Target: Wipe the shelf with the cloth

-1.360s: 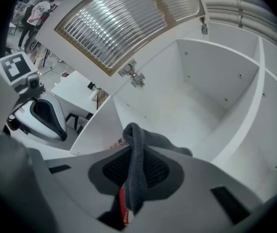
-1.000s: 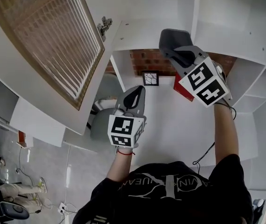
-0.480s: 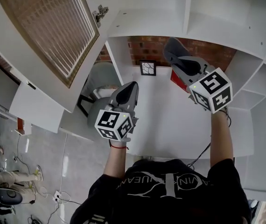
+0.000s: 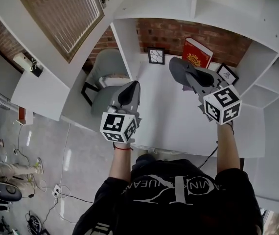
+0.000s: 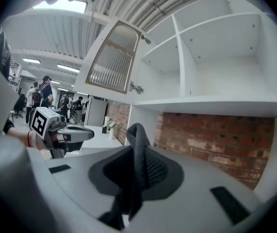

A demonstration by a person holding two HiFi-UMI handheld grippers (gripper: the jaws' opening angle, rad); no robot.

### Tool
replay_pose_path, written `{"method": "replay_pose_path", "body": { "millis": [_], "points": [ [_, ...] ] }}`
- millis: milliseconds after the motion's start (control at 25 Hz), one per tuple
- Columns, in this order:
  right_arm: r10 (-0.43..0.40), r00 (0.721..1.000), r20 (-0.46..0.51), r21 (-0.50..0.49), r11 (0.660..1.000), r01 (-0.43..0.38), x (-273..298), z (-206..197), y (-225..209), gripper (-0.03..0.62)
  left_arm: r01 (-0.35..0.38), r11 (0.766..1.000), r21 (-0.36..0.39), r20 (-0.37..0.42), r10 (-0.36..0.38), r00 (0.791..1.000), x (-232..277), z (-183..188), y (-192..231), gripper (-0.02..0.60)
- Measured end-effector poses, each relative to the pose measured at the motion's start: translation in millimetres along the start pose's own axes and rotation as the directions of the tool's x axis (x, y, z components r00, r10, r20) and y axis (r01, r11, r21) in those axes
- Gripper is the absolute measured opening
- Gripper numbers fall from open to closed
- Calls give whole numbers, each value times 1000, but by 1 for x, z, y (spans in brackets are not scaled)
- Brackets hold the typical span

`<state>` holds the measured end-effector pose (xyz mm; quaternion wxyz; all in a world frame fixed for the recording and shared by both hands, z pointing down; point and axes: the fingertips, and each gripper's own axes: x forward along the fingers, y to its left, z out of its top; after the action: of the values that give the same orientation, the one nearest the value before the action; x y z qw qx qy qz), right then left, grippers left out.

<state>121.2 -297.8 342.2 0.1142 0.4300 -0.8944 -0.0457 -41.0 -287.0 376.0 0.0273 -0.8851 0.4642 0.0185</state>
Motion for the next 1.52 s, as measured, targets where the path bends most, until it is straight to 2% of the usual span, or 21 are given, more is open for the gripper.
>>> {"method": "replay_pose_path", "body": {
  "millis": [200, 480, 640, 880, 1160, 1520],
  "points": [
    [-31, 996, 79, 38, 999, 28, -18, -6, 6, 57, -44, 998, 39, -15, 44, 999, -20, -7, -4, -15],
    [-87, 992, 95, 32, 996, 84, -37, -22, 15, 57, -97, 995, 12, 5, 97, 995, -48, -14, -7, -15],
    [-115, 984, 140, 55, 993, 108, -46, -24, 20, 57, -122, 992, -16, 19, 122, 992, -61, -12, -7, -14],
    [-121, 975, 187, 126, 987, 99, -57, -29, 24, 57, -168, 985, -28, 38, 169, 985, -77, -7, 0, -14],
    [-142, 970, 199, 137, 984, 116, -68, -32, 26, 57, -164, 986, -19, 47, 165, 985, -85, -5, -8, -14],
    [-144, 969, 202, 96, 987, 126, -76, -34, 31, 57, -177, 984, -17, 54, 177, 983, -91, -4, -14, -14]
  ]
}}
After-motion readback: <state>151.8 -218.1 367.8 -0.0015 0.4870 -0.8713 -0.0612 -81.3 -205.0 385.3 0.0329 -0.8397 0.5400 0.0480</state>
